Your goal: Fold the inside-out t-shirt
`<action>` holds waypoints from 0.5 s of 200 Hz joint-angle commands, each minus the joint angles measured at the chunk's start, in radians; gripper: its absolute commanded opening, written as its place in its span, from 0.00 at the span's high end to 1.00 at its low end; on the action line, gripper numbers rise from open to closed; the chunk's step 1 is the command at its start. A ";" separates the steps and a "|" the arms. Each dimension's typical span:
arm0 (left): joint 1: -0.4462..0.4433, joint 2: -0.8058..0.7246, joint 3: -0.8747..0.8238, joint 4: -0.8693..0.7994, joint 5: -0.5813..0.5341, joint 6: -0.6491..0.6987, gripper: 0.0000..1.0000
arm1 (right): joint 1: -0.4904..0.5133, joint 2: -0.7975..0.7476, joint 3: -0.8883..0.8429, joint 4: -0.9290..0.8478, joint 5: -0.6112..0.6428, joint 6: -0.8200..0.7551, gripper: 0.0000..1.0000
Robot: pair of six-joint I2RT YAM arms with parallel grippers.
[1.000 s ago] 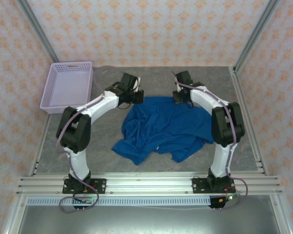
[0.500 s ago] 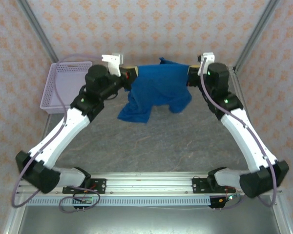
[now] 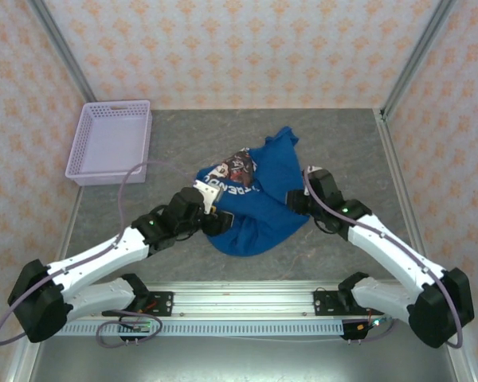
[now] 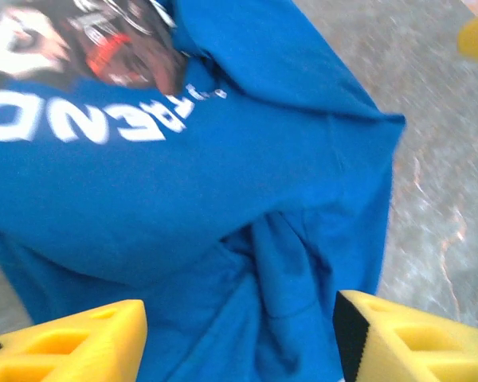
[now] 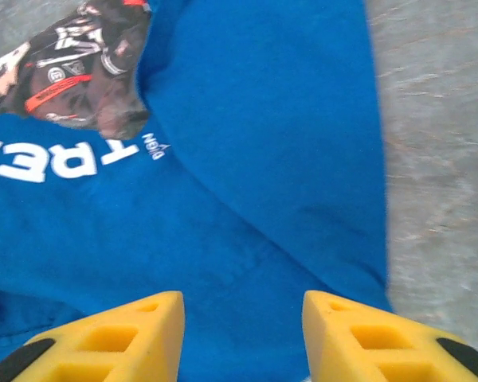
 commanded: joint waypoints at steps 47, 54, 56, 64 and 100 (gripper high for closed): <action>0.088 0.225 0.147 -0.190 -0.125 -0.146 0.32 | 0.203 0.371 0.157 0.153 -0.065 -0.077 0.44; 0.090 0.236 0.138 -0.178 -0.111 -0.150 0.32 | 0.215 0.396 0.165 0.158 -0.065 -0.092 0.41; 0.090 0.238 0.136 -0.175 -0.108 -0.150 0.32 | 0.219 0.404 0.166 0.160 -0.065 -0.096 0.40; 0.092 0.247 0.131 -0.173 -0.104 -0.155 0.31 | 0.227 0.430 0.171 0.168 -0.066 -0.114 0.36; 0.133 0.230 0.082 -0.161 -0.084 -0.191 0.30 | 0.243 0.545 0.202 0.215 -0.085 -0.195 0.30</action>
